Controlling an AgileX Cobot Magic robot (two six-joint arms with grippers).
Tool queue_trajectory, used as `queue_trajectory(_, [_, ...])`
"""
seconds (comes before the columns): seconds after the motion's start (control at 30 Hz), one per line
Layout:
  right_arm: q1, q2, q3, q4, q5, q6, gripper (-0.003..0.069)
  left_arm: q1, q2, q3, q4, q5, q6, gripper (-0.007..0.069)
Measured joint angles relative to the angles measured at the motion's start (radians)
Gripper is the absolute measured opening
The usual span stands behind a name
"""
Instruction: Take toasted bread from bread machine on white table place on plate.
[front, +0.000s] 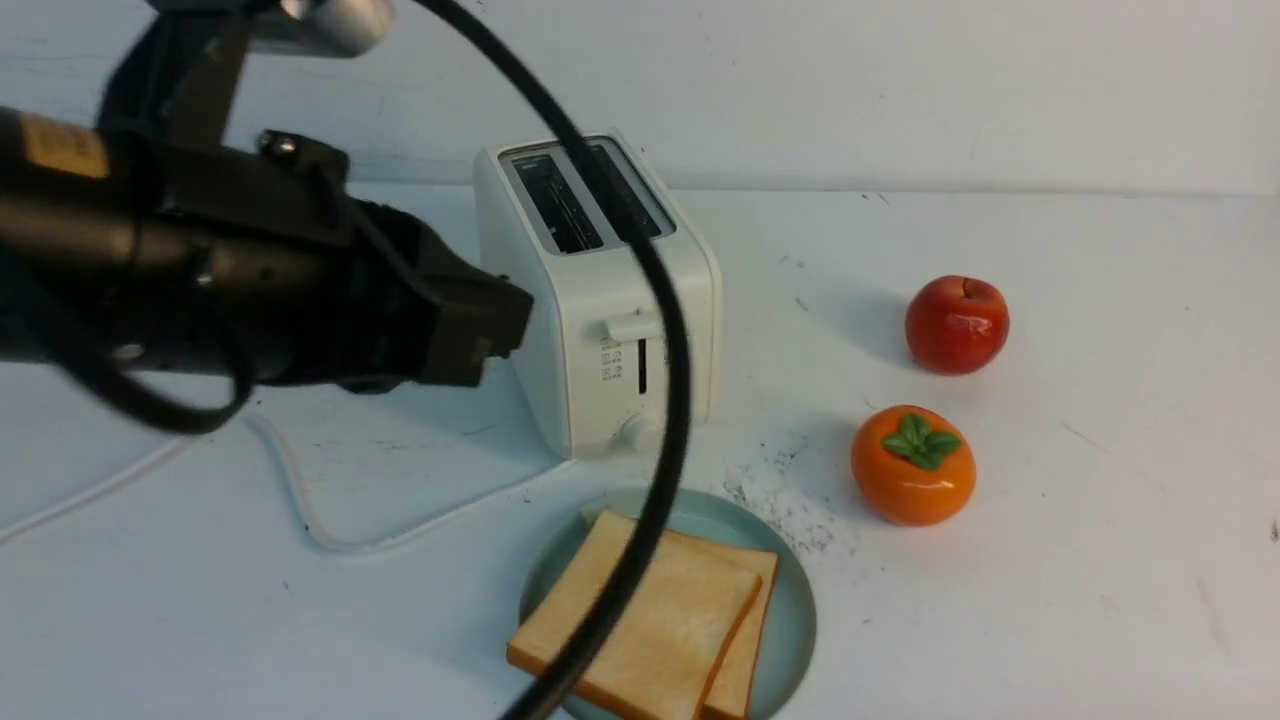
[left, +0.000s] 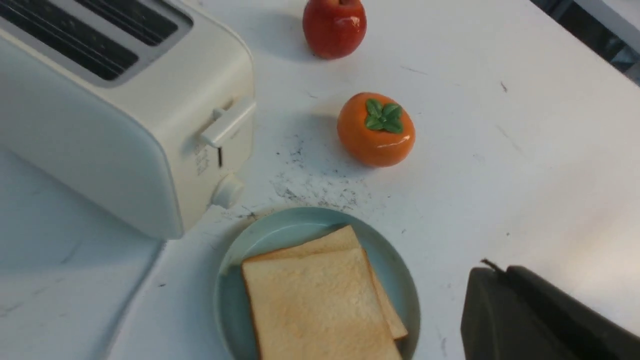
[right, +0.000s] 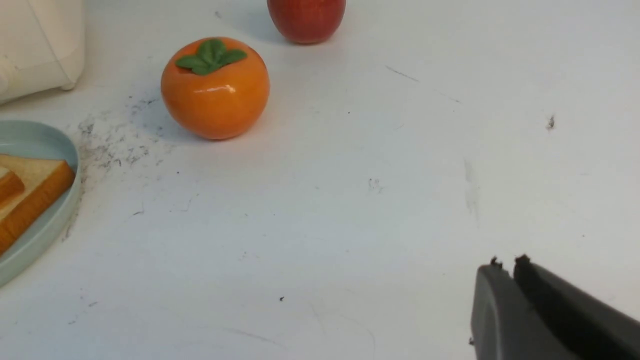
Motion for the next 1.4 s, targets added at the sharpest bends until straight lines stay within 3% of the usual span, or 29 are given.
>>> queue_trajectory(0.07, [0.000,0.000,0.000,0.000,0.000,0.000,0.0045,0.000,-0.032,0.000,0.039,0.034,-0.017,-0.0011])
queue_trajectory(0.3, [0.000,0.000,0.000,0.000,0.000,0.000,0.0055,0.000,-0.305,0.022,0.228,0.293,-0.253,-0.0011])
queue_trajectory(0.53, [0.000,0.000,0.000,0.000,0.000,0.000,0.0064,0.000,-0.619,0.219,0.176,0.300,-0.468,-0.0011])
queue_trajectory(0.77, [0.000,0.000,0.000,0.000,0.000,0.000,0.0078,0.000,-0.893,0.578,0.071,-0.050,-0.608,-0.0011])
queue_trajectory(0.93, [0.000,0.000,0.000,0.000,0.000,0.000,0.0081,0.000,-0.916,0.738,0.012,-0.349,-0.631,-0.0003])
queue_trajectory(1.03, [0.000,0.000,0.000,0.000,0.000,0.000,0.0083,0.000,-0.917,0.811,-0.002,-0.443,-0.631,-0.0001])
queue_trajectory(1.4, [0.000,0.000,0.000,0.000,0.000,0.000,0.0089,0.000,-0.917,0.991,-0.011,-0.496,-0.631,0.0004])
